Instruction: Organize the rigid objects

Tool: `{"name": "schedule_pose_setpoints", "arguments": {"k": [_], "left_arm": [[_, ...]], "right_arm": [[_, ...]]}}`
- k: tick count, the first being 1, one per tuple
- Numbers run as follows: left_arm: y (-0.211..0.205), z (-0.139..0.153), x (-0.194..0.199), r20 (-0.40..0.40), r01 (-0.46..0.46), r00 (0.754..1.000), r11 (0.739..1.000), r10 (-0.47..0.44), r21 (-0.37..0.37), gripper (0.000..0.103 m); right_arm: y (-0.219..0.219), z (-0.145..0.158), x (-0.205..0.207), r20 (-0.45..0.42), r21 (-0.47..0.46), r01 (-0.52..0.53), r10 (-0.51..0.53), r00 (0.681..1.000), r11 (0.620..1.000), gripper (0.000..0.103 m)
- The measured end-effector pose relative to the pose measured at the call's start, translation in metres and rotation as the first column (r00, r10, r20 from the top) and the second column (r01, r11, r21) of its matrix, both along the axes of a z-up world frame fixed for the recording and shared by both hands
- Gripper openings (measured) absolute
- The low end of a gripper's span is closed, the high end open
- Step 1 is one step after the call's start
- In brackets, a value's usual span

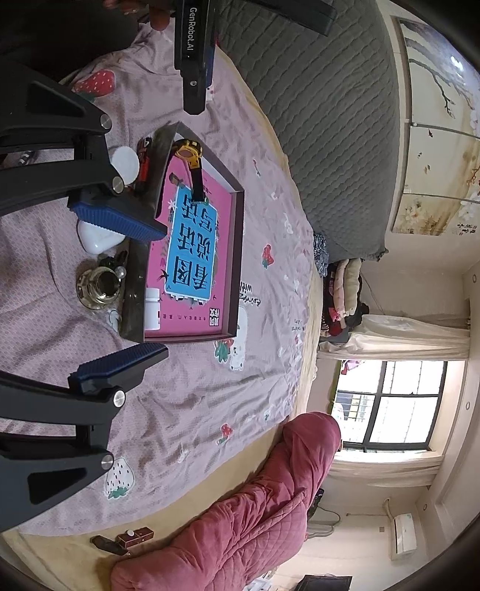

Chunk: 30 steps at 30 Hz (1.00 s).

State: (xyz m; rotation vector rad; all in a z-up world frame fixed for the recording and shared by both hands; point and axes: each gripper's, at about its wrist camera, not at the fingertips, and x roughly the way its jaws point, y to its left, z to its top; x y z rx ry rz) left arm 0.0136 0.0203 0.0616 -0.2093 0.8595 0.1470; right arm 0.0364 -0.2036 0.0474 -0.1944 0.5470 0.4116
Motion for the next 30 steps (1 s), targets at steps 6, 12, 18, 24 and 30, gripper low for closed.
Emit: {"name": "schedule_pose_setpoints", "arguments": {"k": [6, 12, 18, 24, 30], "left_arm": [[0.0, -0.003, -0.003, -0.014, 0.004, 1.0, 1.0, -0.005, -0.007, 0.063], [-0.002, -0.01, -0.005, -0.04, 0.02, 0.999, 1.0, -0.02, -0.005, 0.063], [-0.007, -0.021, -0.008, -0.069, 0.033, 0.997, 0.999, -0.032, 0.012, 0.063], [-0.013, -0.034, -0.009, -0.104, 0.057, 0.993, 0.998, -0.056, 0.009, 0.063], [-0.015, -0.043, -0.007, -0.133, 0.072, 0.988, 0.997, -0.074, -0.02, 0.063]], "right_arm": [[-0.001, -0.001, -0.003, -0.016, -0.005, -0.005, 0.005, 1.0, 1.0, 0.057], [-0.002, -0.004, -0.003, -0.04, -0.013, 0.002, -0.003, 0.999, 1.0, 0.057], [-0.002, -0.009, 0.0, -0.079, -0.018, 0.012, -0.014, 0.997, 1.0, 0.057], [-0.001, -0.015, 0.002, -0.117, -0.028, 0.023, -0.026, 0.993, 0.999, 0.057], [-0.001, -0.022, 0.004, -0.152, -0.038, 0.022, -0.028, 0.988, 0.999, 0.057]]}}
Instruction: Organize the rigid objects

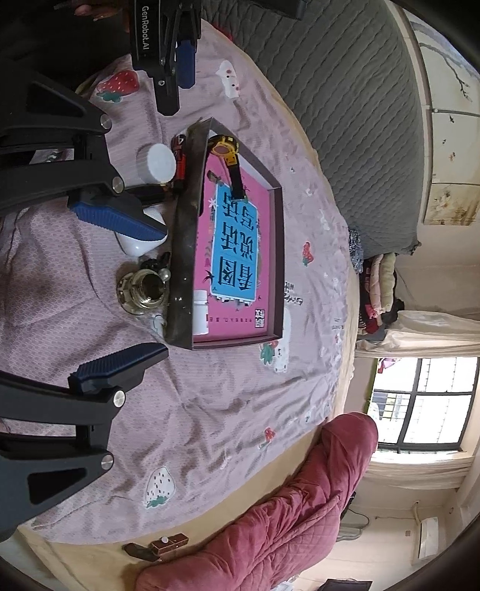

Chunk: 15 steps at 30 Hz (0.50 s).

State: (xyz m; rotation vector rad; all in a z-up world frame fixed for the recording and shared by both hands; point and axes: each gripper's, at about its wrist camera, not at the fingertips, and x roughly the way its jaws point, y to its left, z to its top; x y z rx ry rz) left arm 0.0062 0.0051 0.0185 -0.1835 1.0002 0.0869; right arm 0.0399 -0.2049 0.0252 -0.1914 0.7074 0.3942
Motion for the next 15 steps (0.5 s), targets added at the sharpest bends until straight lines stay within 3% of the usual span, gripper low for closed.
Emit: {"name": "schedule_pose_setpoints", "arguments": {"k": [15], "left_arm": [[-0.01, -0.027, 0.008, -0.059, 0.029, 0.998, 0.999, -0.03, -0.015, 0.063]], "right_arm": [[-0.002, -0.027, 0.015, -0.111, -0.023, 0.009, -0.012, 0.994, 1.0, 0.057]]}}
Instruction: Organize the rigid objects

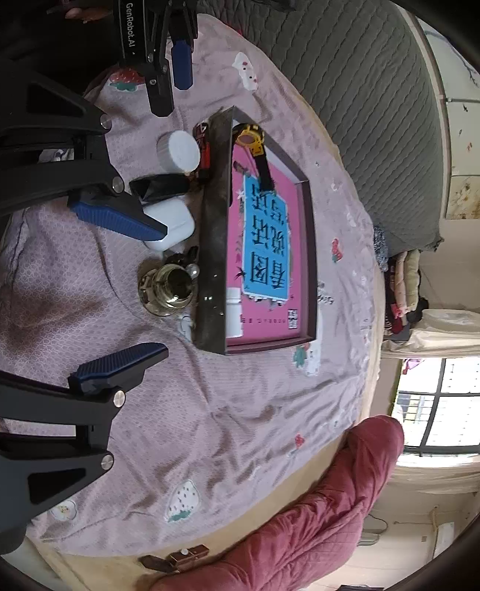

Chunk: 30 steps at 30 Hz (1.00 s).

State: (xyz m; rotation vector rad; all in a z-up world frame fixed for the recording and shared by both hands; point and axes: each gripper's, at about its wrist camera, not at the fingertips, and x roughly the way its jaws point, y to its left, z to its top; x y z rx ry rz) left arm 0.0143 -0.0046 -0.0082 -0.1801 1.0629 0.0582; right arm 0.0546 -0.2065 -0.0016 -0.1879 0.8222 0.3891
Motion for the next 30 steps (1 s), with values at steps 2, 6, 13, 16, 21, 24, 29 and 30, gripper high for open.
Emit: {"name": "schedule_pose_setpoints", "arguments": {"k": [2, 6, 13, 16, 21, 24, 29, 30], "left_arm": [[0.0, -0.004, 0.002, -0.007, 0.0, 1.0, 1.0, 0.0, -0.004, 0.063], [0.0, -0.01, 0.007, -0.015, -0.003, 1.0, 1.0, 0.003, -0.004, 0.063], [0.001, -0.017, 0.013, -0.026, -0.004, 1.0, 1.0, 0.004, -0.001, 0.063], [-0.001, -0.023, 0.017, -0.037, -0.006, 0.999, 1.0, 0.006, -0.002, 0.063], [-0.004, -0.03, 0.023, -0.042, 0.0, 0.999, 1.0, 0.0, -0.002, 0.063], [-0.004, -0.032, 0.026, -0.044, -0.002, 0.999, 1.0, 0.001, -0.005, 0.063], [-0.003, -0.035, 0.033, -0.043, -0.009, 0.999, 1.0, 0.009, -0.007, 0.063], [-0.002, -0.036, 0.034, -0.044, -0.009, 0.999, 1.0, 0.009, -0.009, 0.063]], "right_arm": [[-0.001, -0.003, 0.002, -0.011, 0.0, 0.004, -0.004, 1.0, 1.0, 0.057], [0.002, -0.007, 0.007, -0.017, -0.005, 0.001, -0.001, 1.0, 1.0, 0.057], [0.011, -0.016, 0.013, -0.01, -0.036, -0.023, 0.023, 1.0, 0.999, 0.057], [0.011, -0.02, 0.015, -0.011, -0.042, -0.026, 0.026, 1.0, 0.999, 0.057], [0.01, -0.022, 0.018, -0.02, -0.035, -0.025, 0.024, 0.999, 0.999, 0.057], [0.01, -0.025, 0.02, -0.026, -0.033, -0.029, 0.028, 0.999, 0.999, 0.057], [0.012, -0.028, 0.022, -0.031, -0.037, -0.035, 0.034, 0.999, 0.999, 0.057], [0.012, -0.029, 0.023, -0.032, -0.038, -0.036, 0.034, 0.999, 0.999, 0.057]]}}
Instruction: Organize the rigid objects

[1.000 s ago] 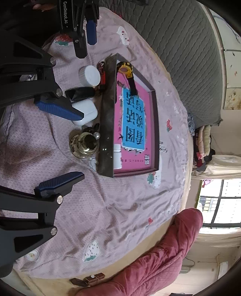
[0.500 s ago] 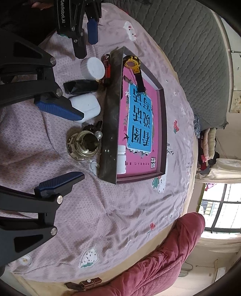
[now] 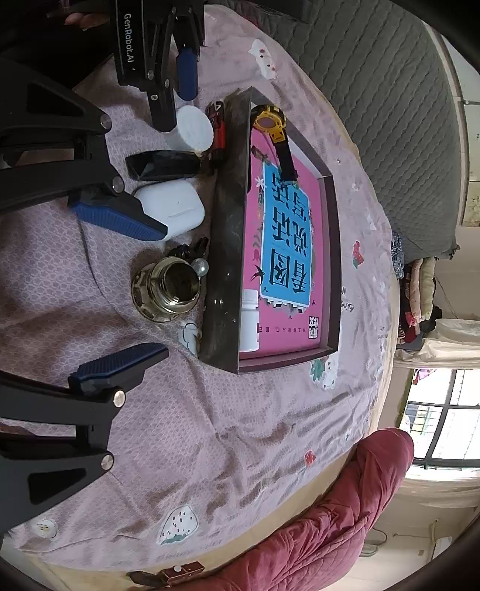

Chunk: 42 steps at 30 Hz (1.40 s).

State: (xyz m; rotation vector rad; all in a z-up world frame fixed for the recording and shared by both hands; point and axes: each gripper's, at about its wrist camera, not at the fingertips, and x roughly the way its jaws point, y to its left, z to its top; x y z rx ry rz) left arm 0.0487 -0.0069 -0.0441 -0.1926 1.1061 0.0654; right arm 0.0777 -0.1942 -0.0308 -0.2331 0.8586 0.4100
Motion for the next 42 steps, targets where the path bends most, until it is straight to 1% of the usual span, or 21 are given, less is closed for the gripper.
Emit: {"name": "schedule_pose_setpoints", "arguments": {"k": [10, 18, 22, 31, 35, 37, 42], "left_arm": [[-0.001, -0.006, 0.01, 0.006, 0.003, 1.0, 1.0, -0.003, 0.002, 0.063], [-0.002, -0.009, 0.019, 0.015, -0.003, 1.0, 1.0, 0.003, 0.015, 0.063], [0.0, -0.01, 0.023, 0.018, -0.014, 1.0, 1.0, 0.014, 0.004, 0.063], [0.0, -0.012, 0.025, 0.031, -0.02, 0.999, 1.0, 0.019, 0.01, 0.062], [0.0, -0.013, 0.027, 0.034, -0.027, 0.999, 1.0, 0.027, 0.012, 0.062], [0.0, -0.013, 0.029, 0.034, -0.031, 0.999, 0.999, 0.031, 0.014, 0.062], [-0.001, -0.016, 0.03, 0.036, -0.033, 0.999, 0.999, 0.033, 0.017, 0.061]], "right_arm": [[0.001, -0.009, 0.01, -0.011, -0.012, 0.007, -0.007, 1.0, 1.0, 0.057], [0.0, -0.012, 0.014, -0.017, -0.003, 0.012, -0.012, 1.0, 1.0, 0.057], [0.0, -0.014, 0.017, -0.022, -0.002, 0.012, -0.012, 1.0, 1.0, 0.057], [0.006, -0.018, 0.02, -0.003, -0.028, -0.004, 0.004, 1.0, 1.0, 0.057], [0.009, -0.024, 0.022, -0.015, -0.045, -0.013, 0.012, 1.0, 0.999, 0.057], [0.01, -0.025, 0.022, -0.008, -0.055, -0.016, 0.016, 1.0, 0.998, 0.054], [0.012, -0.025, 0.022, -0.006, -0.054, -0.034, 0.034, 0.999, 0.998, 0.041]]}}
